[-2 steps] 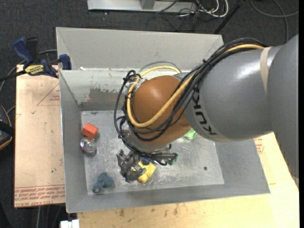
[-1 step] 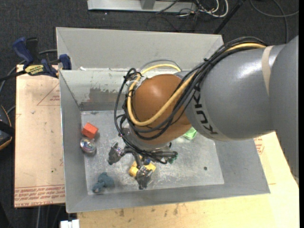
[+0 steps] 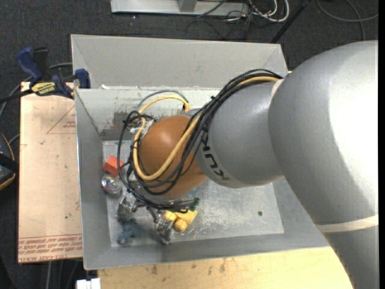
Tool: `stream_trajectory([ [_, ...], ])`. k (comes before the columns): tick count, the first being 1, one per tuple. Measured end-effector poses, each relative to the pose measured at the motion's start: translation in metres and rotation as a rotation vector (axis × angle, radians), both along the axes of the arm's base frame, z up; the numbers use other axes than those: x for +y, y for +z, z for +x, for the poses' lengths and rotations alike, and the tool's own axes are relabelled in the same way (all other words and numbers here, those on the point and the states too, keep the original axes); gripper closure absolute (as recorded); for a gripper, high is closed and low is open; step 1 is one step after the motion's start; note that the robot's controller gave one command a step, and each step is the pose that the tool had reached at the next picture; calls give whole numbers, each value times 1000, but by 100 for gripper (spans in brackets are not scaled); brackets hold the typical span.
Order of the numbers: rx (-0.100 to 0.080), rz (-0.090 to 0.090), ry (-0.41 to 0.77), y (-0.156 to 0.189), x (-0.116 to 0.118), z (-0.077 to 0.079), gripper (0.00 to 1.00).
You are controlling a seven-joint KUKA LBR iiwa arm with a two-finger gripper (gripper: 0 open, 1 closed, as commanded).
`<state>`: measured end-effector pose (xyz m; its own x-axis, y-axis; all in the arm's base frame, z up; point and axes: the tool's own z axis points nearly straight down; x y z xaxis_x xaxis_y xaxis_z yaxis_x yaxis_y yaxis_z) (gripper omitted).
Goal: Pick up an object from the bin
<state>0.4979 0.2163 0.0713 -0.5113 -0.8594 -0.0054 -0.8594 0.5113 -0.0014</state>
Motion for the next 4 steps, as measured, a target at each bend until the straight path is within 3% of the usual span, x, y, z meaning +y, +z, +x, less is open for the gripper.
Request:
stream_trajectory([
  [1,-31,32,1,7,11,6,100],
  [2,5,-2,-185,10,-8,-18,100],
  [3,-8,1,-23,176,-37,20,100],
  [4,10,-4,-179,91,-46,22,100],
])
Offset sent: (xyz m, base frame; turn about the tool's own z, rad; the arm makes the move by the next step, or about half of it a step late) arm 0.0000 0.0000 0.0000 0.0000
